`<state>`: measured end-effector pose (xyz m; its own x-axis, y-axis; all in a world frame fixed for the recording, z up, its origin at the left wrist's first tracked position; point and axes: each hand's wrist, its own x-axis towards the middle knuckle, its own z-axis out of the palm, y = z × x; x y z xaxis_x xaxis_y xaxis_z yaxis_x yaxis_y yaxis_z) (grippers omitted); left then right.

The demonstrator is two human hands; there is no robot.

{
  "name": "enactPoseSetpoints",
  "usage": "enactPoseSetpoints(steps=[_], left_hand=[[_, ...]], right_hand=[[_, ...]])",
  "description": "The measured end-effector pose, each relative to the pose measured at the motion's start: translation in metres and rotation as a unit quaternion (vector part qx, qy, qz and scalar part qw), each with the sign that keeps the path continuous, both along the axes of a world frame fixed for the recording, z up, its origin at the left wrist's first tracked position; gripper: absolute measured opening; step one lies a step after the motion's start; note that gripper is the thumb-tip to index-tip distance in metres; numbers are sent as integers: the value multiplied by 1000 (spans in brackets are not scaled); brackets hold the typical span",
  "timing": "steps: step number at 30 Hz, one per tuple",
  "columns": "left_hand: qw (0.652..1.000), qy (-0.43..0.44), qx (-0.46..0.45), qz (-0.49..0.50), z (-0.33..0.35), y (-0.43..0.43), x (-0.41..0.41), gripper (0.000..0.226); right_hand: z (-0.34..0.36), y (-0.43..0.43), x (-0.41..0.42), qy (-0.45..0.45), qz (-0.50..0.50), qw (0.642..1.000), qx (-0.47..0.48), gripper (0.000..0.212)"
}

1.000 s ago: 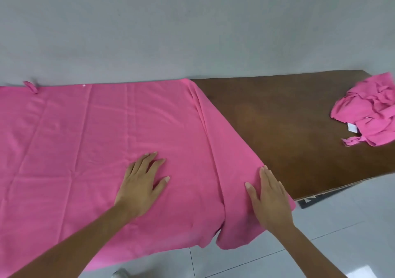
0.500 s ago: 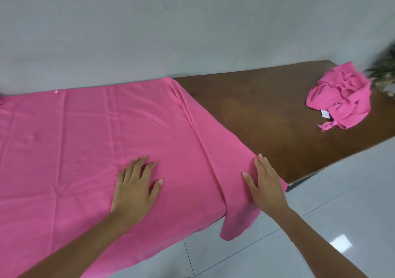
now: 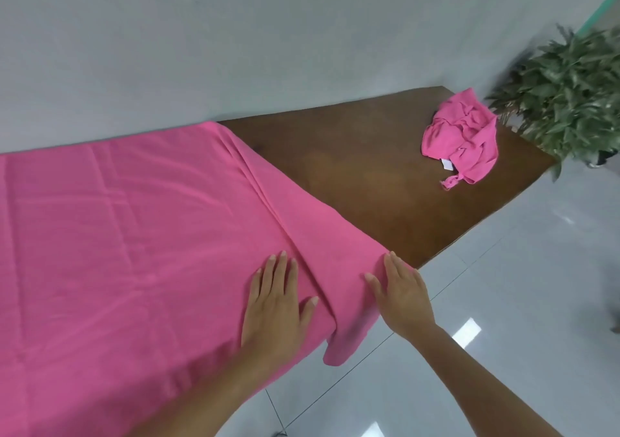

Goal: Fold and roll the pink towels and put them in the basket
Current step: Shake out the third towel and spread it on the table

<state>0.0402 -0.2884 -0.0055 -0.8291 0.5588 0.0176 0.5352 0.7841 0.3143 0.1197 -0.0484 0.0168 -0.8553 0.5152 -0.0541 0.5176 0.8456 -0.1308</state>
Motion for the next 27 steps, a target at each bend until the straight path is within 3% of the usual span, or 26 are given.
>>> enactPoseSetpoints(steps=[7,16,27], left_hand=[[1000,30,-4,2,-5,-1,1,80],[998,45,-35,-2,-2,-1,2,79],[996,51,-70,23,3,2,5,78]], right_hand=[[5,33,-21,-11,19,1000,-13,79],[10,97,-57,-47,46,998,-25,77],[9,209,-112,-111,88,990,24,78]])
